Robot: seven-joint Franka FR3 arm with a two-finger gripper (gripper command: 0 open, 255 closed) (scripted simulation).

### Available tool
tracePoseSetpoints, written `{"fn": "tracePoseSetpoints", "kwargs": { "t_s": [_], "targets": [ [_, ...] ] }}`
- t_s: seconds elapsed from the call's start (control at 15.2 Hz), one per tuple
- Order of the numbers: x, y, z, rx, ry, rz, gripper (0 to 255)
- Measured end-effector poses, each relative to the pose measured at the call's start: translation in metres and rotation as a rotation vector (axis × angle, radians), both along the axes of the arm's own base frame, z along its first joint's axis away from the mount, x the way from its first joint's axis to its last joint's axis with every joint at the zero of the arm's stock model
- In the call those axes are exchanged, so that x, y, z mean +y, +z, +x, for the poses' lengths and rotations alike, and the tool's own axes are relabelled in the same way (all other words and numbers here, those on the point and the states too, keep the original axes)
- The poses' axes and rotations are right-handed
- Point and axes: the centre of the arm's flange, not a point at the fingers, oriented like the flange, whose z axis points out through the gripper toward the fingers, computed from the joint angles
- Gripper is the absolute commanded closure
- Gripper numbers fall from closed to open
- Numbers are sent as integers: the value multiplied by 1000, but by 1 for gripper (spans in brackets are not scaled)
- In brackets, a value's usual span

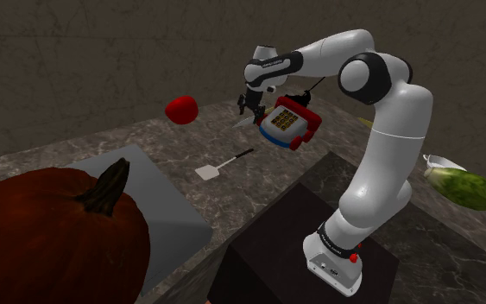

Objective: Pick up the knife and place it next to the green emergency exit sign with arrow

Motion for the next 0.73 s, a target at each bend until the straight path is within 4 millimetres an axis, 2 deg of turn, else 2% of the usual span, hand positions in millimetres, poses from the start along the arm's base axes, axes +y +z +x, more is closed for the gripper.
{"fn": "tracePoseSetpoints", "kwargs": {
  "t_s": [0.07, 0.13, 0.73],
  "targets": [
    [0, 0, 0, 0, 0, 0, 0],
    [0, 0, 0, 0, 0, 0, 255],
    [-1, -2, -1, 2, -2, 0, 255]
  ]
}}
